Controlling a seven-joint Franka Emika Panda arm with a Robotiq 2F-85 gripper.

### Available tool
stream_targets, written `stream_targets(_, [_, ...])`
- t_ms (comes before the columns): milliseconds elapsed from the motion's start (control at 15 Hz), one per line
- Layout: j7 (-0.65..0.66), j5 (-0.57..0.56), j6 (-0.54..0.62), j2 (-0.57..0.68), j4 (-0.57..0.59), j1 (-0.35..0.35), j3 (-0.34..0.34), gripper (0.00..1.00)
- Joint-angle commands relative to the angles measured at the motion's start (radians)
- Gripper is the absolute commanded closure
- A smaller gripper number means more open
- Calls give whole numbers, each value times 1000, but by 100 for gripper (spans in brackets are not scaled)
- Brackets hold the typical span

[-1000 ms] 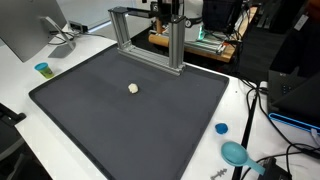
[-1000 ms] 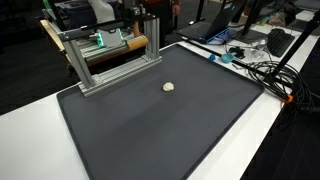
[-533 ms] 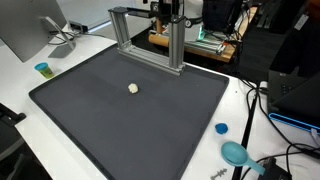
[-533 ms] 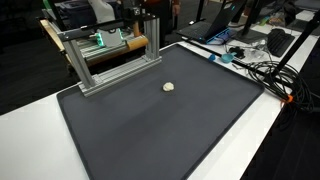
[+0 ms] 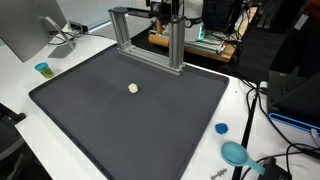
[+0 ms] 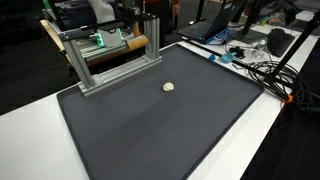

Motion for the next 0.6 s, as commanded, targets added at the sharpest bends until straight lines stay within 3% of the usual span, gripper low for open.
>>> stream_targets(0, [-23, -10, -43, -15, -3, 4, -13, 19])
stream_targets(67, [-26, -9, -50, -21, -4, 4, -14, 22])
stream_targets(200, [-28, -3, -60, -29, -3, 8, -16, 46])
stream_targets(333, [-23, 7, -60, -35, 1, 13, -17, 53])
stream_targets(467, [-10, 10, -64, -39, 8, 18, -11, 67])
stream_targets(533, [2, 7, -64, -37, 11, 13, -7, 67])
